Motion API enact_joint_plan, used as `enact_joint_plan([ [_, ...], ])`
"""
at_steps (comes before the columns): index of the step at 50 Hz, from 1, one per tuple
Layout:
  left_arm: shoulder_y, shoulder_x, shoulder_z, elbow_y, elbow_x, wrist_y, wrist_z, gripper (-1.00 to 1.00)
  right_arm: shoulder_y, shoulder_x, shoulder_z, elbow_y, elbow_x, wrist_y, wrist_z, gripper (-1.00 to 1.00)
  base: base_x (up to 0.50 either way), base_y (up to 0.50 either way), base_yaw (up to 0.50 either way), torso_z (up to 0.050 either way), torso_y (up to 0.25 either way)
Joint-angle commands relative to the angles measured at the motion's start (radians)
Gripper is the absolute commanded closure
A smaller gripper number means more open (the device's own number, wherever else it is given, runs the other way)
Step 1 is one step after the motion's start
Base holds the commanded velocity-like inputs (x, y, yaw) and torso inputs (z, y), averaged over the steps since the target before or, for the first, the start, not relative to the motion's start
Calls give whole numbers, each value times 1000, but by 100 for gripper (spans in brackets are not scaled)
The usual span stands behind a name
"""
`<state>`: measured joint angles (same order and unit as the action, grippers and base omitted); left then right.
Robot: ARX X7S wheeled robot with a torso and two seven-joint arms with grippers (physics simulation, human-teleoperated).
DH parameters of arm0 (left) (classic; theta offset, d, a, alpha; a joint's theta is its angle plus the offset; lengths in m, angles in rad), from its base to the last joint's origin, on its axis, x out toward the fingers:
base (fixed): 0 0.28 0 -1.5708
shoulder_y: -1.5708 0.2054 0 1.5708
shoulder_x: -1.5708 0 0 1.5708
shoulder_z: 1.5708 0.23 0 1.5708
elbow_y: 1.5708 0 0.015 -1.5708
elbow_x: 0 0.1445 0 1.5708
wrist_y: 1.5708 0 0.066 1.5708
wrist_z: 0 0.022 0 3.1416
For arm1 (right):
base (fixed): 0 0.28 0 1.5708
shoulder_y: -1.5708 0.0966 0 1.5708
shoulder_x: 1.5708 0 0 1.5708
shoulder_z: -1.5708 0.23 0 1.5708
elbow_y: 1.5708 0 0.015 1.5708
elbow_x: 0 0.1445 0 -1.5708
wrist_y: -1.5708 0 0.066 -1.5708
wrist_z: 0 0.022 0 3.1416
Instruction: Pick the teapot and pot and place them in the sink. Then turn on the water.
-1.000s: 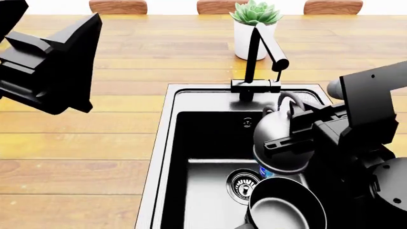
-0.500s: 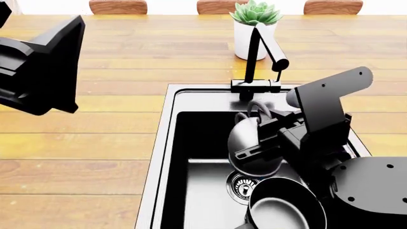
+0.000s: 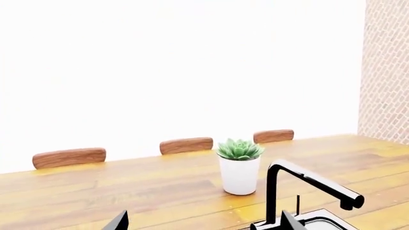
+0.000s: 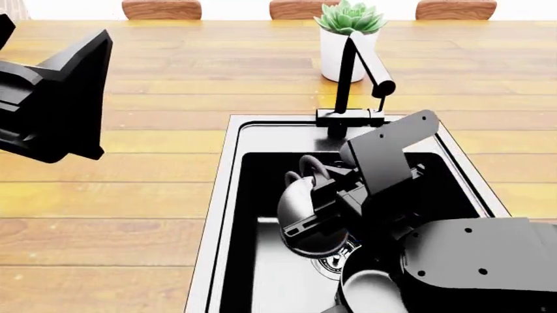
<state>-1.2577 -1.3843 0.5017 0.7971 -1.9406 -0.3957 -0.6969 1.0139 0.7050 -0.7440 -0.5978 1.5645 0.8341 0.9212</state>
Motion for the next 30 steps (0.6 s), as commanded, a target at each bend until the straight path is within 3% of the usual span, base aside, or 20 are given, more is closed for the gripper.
enact_joint_plan([
  [1, 47, -16, -9, 6, 45, 66, 9, -100, -2, -58, 4, 38, -106, -13, -46, 100, 0, 0, 0, 0, 10],
  [8, 113, -32, -16, 22, 205, 156, 11, -100, -25, -76, -11, 67, -141, -28, -76, 100, 0, 0, 0, 0, 2],
  [30, 154, -71, -41, -3, 155, 252, 26, -100, -79, -108, -52, 114, -202, -56, -128, 100, 0, 0, 0, 1, 2],
])
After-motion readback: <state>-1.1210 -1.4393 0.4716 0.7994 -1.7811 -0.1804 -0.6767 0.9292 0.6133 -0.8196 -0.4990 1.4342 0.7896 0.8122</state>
